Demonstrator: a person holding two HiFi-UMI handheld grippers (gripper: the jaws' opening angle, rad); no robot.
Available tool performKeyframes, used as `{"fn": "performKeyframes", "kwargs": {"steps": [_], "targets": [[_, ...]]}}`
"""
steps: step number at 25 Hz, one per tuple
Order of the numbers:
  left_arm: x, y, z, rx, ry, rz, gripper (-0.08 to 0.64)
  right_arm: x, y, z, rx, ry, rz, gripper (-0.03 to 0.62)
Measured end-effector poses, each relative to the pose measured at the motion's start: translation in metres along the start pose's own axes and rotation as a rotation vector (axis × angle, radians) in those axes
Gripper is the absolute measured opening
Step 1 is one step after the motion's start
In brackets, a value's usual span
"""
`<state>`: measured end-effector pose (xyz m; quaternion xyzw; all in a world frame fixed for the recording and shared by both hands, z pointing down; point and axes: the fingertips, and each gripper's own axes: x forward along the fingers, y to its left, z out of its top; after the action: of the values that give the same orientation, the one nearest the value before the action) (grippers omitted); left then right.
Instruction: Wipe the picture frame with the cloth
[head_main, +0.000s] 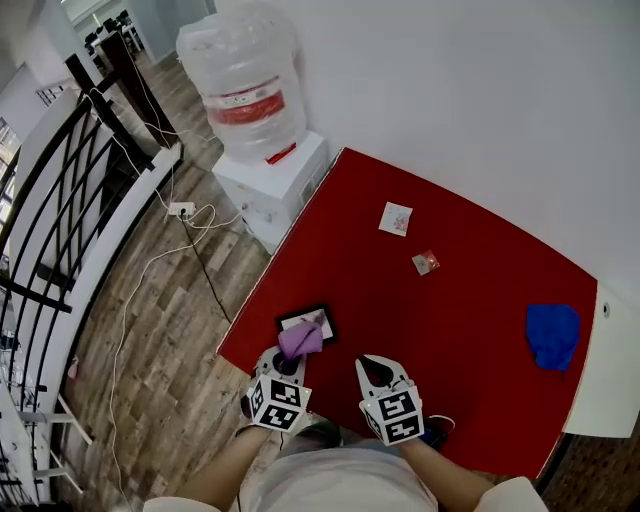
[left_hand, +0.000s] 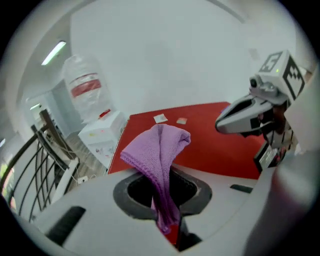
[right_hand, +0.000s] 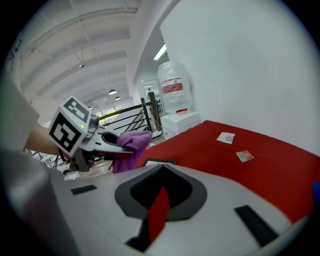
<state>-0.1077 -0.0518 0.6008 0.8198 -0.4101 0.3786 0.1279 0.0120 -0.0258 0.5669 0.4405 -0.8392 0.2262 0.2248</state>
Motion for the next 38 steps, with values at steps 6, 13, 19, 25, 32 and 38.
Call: {"fn": "performKeyframes", "kwargs": {"steps": [6, 13, 19, 25, 32, 38], "targets": [[-0.083, -0.007, -0.005, -0.269, -0.175, 0.123, 0.054, -0.02, 0.042, 0.028, -0.052, -0.033, 0.046, 0.005], [-0.105, 0.002, -0.015, -0.386, -0.25, 0.213, 0.054, -0.019, 0.075, 0.03, -0.058, -0.038, 0.086, 0.005], [-0.106, -0.002, -0.008, -0.36, -0.26, 0.2, 0.054, -0.015, 0.07, 0.031, -0.066, -0.039, 0.08, 0.005], [-0.106, 0.004, -0.004, -0.368, -0.26, 0.21, 0.054, -0.014, 0.066, 0.026, -0.06, -0.034, 0.074, 0.003], [-0.102, 0.002, -0.008, -0.388, -0.247, 0.204, 0.054, -0.012, 0.064, 0.028, -0.062, -0.043, 0.088, 0.003], [-0.104, 0.004, -0.009, -0.403, -0.244, 0.211, 0.054, -0.009, 0.058, 0.027, -0.069, -0.043, 0.079, 0.003]]}}
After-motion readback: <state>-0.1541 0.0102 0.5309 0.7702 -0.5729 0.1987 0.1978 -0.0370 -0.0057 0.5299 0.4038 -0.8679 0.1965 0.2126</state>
